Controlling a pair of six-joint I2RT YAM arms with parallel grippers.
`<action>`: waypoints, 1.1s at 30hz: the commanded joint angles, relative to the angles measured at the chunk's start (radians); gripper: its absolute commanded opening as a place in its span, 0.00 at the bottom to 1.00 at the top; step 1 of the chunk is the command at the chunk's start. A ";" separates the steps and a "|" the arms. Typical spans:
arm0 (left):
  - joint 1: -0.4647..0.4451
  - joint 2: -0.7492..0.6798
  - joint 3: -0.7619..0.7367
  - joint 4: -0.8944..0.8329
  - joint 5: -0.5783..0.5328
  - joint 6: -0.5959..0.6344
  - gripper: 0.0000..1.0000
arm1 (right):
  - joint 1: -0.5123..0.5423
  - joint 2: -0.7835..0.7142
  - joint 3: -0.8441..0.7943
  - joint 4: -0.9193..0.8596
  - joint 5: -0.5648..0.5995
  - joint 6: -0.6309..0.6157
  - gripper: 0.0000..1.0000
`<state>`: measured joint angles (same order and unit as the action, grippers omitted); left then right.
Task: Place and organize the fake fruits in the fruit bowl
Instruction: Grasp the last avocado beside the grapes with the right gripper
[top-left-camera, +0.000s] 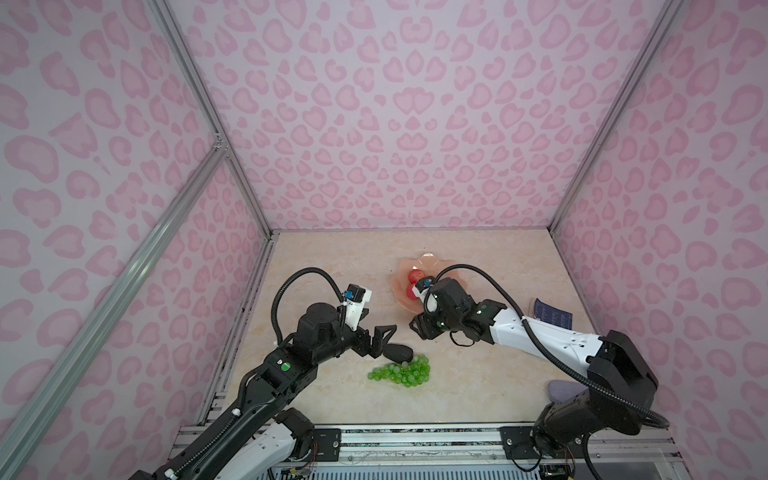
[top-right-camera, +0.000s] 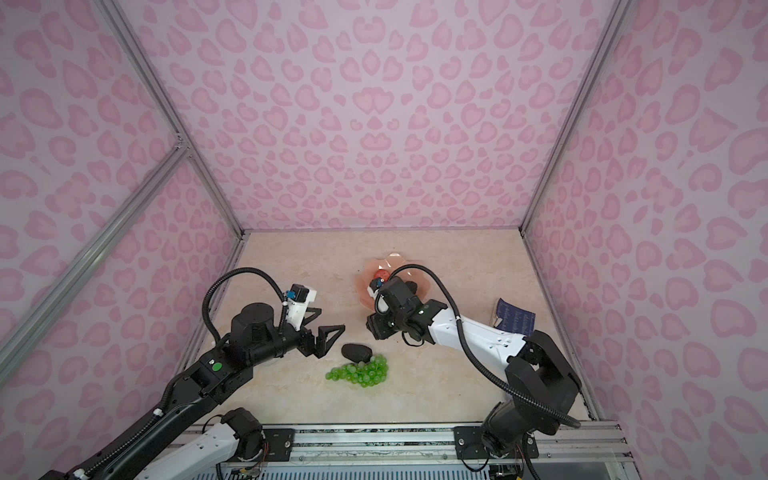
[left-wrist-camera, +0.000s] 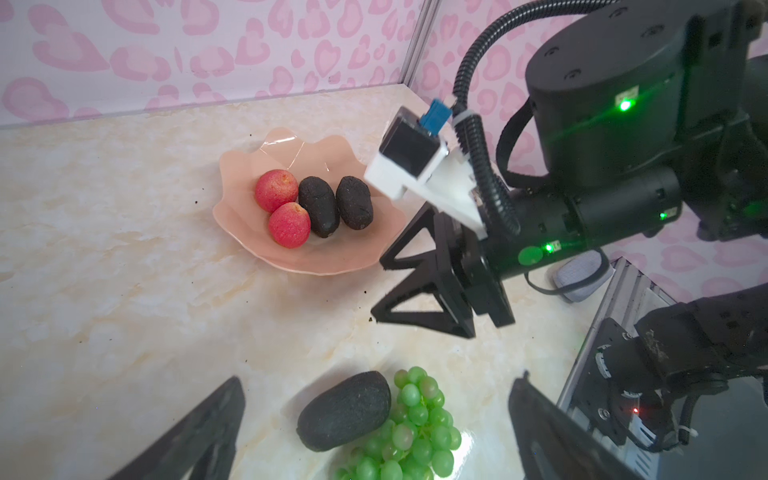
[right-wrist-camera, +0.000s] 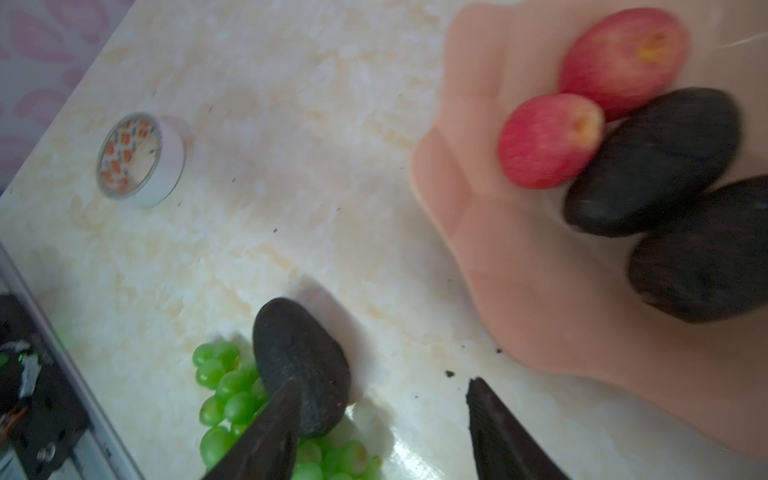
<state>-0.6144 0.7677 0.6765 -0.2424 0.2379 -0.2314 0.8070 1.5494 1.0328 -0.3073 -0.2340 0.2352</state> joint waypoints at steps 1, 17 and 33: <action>0.001 -0.023 -0.012 -0.003 -0.005 -0.016 1.00 | 0.045 0.055 0.019 -0.029 -0.124 -0.117 0.65; 0.001 -0.048 -0.017 -0.017 -0.015 -0.024 1.00 | 0.120 0.281 0.106 -0.061 0.007 -0.153 0.65; 0.001 -0.047 -0.023 -0.012 -0.022 -0.023 1.00 | 0.081 0.160 0.111 0.021 0.120 -0.055 0.37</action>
<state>-0.6144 0.7223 0.6594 -0.2642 0.2199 -0.2607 0.9016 1.7451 1.1496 -0.3283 -0.1482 0.1452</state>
